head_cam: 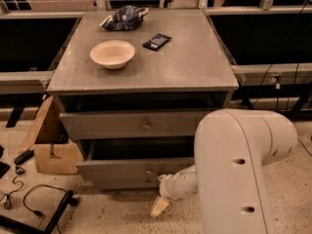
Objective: Close middle drawer
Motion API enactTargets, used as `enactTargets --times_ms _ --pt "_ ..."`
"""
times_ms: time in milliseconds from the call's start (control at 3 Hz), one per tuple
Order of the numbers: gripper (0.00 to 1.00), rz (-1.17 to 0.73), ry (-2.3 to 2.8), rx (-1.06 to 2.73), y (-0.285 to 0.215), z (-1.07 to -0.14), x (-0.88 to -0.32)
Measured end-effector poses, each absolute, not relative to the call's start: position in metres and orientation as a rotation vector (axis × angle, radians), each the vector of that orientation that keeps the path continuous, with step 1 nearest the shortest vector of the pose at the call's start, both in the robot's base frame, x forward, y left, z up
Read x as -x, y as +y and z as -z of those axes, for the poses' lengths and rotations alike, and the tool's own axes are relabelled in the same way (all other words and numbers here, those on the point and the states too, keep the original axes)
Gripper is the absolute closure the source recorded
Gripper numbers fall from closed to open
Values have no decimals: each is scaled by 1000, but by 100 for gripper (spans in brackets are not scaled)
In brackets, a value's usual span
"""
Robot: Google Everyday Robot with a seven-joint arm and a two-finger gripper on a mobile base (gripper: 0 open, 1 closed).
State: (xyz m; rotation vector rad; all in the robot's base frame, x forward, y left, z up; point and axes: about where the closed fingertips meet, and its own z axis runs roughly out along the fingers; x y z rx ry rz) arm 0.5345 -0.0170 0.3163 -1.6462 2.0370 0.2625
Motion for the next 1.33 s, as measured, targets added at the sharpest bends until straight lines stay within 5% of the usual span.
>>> enactTargets --times_ms 333,1333 --pt "0 -263 2037 1646 -17 -316 -535" --pt "66 -231 2037 1701 -17 -308 -569"
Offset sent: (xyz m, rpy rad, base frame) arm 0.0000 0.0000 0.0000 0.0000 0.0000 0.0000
